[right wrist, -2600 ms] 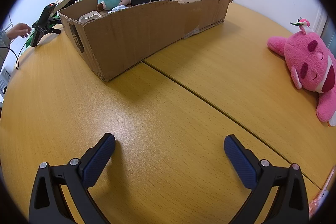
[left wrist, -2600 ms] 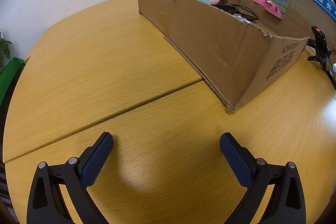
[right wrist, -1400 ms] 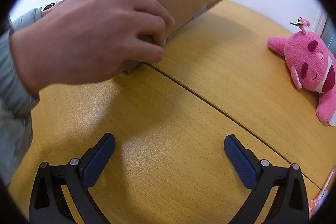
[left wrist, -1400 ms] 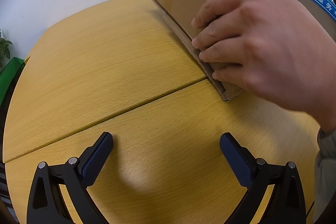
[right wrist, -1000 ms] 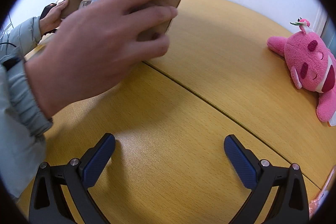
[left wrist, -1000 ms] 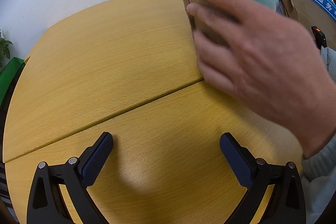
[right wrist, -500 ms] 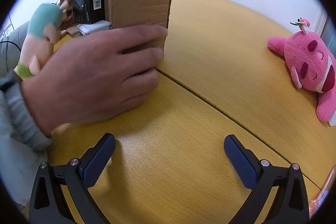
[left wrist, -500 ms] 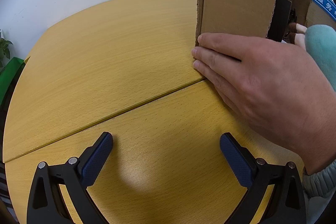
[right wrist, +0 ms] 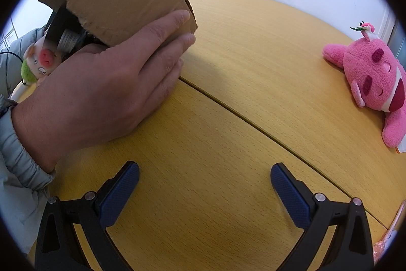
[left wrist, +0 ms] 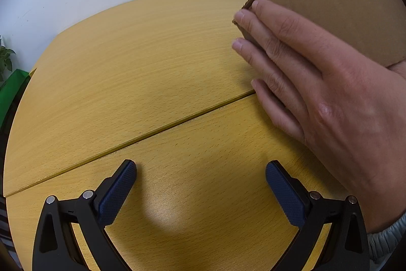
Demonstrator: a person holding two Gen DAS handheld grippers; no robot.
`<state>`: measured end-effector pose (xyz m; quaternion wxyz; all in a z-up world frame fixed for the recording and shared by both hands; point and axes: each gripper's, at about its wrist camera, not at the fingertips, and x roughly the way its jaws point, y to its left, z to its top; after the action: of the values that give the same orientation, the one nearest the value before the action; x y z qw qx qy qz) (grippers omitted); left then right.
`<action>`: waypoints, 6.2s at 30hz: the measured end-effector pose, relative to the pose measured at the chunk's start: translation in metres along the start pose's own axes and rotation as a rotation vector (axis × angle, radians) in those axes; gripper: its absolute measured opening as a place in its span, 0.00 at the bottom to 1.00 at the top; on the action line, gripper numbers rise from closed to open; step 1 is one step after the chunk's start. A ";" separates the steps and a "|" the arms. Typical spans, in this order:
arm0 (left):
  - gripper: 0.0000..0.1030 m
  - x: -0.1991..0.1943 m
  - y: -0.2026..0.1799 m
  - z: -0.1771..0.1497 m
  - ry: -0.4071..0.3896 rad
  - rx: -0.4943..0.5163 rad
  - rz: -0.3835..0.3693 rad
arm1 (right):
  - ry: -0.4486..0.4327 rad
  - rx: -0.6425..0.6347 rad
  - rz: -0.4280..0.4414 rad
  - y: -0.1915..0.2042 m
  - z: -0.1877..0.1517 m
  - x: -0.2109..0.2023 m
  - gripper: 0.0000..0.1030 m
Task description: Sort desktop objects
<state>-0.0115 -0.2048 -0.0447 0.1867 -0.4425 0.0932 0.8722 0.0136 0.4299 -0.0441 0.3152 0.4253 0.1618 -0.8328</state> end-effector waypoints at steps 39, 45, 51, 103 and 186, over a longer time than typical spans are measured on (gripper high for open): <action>1.00 -0.004 -0.005 0.005 -0.002 -0.007 0.006 | 0.000 0.000 0.000 -0.006 -0.001 -0.003 1.00; 1.00 -0.004 -0.005 0.006 -0.002 -0.008 0.007 | 0.000 0.000 -0.001 -0.004 -0.001 -0.003 1.00; 1.00 -0.004 -0.006 0.007 -0.002 -0.009 0.008 | 0.000 0.000 -0.001 -0.003 -0.001 -0.003 1.00; 1.00 0.005 -0.009 0.007 -0.002 -0.016 0.014 | 0.000 0.000 -0.002 0.004 -0.004 -0.007 1.00; 0.99 -0.139 -0.246 0.019 -0.343 -0.412 0.140 | -0.235 0.224 -0.249 0.296 0.131 -0.057 0.99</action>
<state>0.1494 -0.0080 0.0795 0.0451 -0.3096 -0.0884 0.9457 0.1554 0.1599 0.0778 0.1775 0.3343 0.0816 -0.9220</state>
